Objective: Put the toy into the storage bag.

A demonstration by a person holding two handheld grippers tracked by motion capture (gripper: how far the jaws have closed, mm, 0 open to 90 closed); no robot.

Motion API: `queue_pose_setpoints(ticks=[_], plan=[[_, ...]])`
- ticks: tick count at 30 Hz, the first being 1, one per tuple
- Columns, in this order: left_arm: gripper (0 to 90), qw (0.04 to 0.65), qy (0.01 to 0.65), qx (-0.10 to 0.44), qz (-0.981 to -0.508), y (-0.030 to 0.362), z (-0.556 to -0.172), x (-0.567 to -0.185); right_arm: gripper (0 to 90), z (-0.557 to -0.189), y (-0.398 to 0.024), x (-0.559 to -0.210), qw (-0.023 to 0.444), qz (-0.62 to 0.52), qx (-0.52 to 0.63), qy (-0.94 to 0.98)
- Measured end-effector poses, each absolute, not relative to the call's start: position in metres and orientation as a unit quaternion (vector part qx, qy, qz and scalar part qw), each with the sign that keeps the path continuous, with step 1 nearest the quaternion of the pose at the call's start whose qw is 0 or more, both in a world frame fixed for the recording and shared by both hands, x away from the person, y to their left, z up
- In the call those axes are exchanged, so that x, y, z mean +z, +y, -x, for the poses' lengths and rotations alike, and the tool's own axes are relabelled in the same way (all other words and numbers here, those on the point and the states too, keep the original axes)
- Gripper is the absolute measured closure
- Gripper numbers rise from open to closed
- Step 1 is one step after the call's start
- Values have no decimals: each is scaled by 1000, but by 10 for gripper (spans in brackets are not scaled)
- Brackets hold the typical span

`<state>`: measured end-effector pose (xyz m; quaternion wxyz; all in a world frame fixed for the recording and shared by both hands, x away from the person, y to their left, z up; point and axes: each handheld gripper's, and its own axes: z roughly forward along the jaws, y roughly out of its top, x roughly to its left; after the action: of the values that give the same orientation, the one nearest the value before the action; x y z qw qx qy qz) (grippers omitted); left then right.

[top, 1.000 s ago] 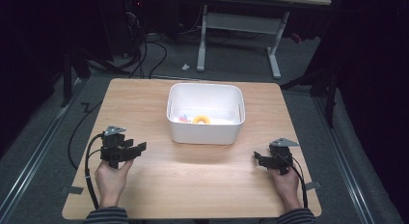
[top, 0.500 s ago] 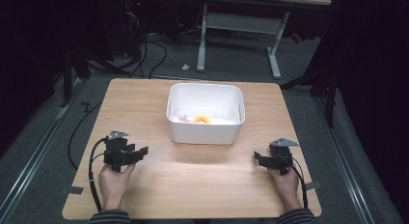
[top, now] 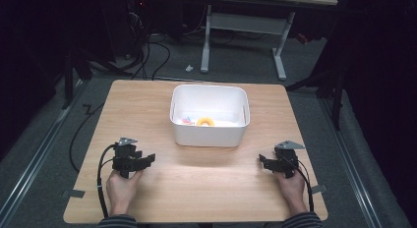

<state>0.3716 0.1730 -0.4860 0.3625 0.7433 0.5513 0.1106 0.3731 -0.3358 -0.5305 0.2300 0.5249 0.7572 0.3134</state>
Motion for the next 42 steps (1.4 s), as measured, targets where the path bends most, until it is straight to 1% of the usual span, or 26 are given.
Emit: queue_pose_setpoints(ticks=[17, 28, 33, 36, 42], plan=[[425, 350, 551, 113, -749, 162, -371, -507, 258, -373, -336, -530, 230, -526, 313, 757], [408, 356, 552, 119, -745, 153, -372, -520, 258, -373, -336, -530, 230, -526, 313, 757], [395, 356, 547, 144, -744, 146, -372, -525, 257, -373, -336, -530, 229, -526, 313, 757], [362, 349, 534, 175, -751, 140, -371, -529, 258, -373, -336, -530, 229, -526, 313, 757], [305, 346, 518, 218, -751, 131, -369, -536, 258, -373, -336, -530, 230, -525, 313, 757]])
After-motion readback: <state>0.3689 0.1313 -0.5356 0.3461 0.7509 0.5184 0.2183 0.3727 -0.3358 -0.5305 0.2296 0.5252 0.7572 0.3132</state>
